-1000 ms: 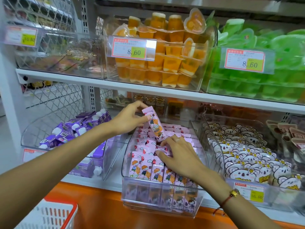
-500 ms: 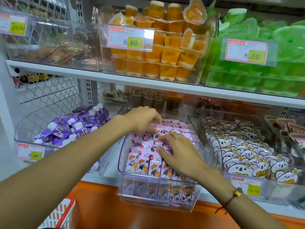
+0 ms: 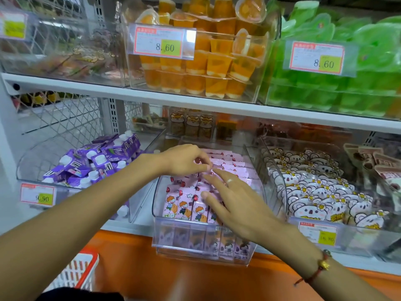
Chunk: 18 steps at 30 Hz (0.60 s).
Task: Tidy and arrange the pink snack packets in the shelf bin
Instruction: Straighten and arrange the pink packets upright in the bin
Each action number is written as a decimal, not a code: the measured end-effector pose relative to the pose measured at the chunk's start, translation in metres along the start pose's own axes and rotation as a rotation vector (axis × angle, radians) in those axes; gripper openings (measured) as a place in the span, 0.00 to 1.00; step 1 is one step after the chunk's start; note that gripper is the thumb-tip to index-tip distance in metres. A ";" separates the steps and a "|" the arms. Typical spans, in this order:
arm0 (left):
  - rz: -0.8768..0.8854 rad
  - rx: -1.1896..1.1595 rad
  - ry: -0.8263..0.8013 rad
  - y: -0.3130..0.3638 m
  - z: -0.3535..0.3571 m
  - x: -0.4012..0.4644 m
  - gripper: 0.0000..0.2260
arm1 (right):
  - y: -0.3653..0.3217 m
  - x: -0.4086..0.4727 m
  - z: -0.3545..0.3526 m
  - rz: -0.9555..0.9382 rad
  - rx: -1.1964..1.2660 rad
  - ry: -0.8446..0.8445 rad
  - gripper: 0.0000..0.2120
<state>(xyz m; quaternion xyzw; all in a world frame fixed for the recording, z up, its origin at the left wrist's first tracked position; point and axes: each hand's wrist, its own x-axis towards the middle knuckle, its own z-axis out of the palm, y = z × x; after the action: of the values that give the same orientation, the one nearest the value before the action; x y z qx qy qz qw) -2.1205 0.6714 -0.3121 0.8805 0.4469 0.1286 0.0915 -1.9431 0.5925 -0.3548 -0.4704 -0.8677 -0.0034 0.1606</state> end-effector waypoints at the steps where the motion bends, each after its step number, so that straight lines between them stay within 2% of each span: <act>1: 0.002 0.005 -0.020 0.000 0.002 -0.003 0.12 | 0.000 -0.001 0.002 0.008 -0.020 -0.040 0.25; 4: -0.035 0.059 -0.032 0.001 0.011 -0.007 0.12 | 0.001 -0.002 0.005 0.058 -0.041 -0.145 0.26; 8: -0.125 0.086 0.067 0.003 0.016 -0.006 0.08 | 0.000 0.002 0.003 0.056 -0.035 -0.117 0.22; 10: -0.169 -0.018 0.209 0.005 0.015 -0.005 0.06 | 0.000 0.003 0.003 0.055 -0.039 -0.106 0.20; 16: -0.348 -0.601 0.760 0.014 0.004 -0.010 0.08 | 0.004 0.006 0.004 0.056 0.008 -0.100 0.19; 18: -0.359 -0.682 0.983 0.019 0.006 -0.019 0.05 | 0.006 0.006 0.004 0.055 0.014 -0.090 0.18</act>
<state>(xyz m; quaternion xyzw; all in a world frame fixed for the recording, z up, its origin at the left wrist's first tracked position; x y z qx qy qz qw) -2.1152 0.6445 -0.3154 0.5508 0.5114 0.6369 0.1715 -1.9427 0.6014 -0.3580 -0.4929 -0.8606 0.0282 0.1249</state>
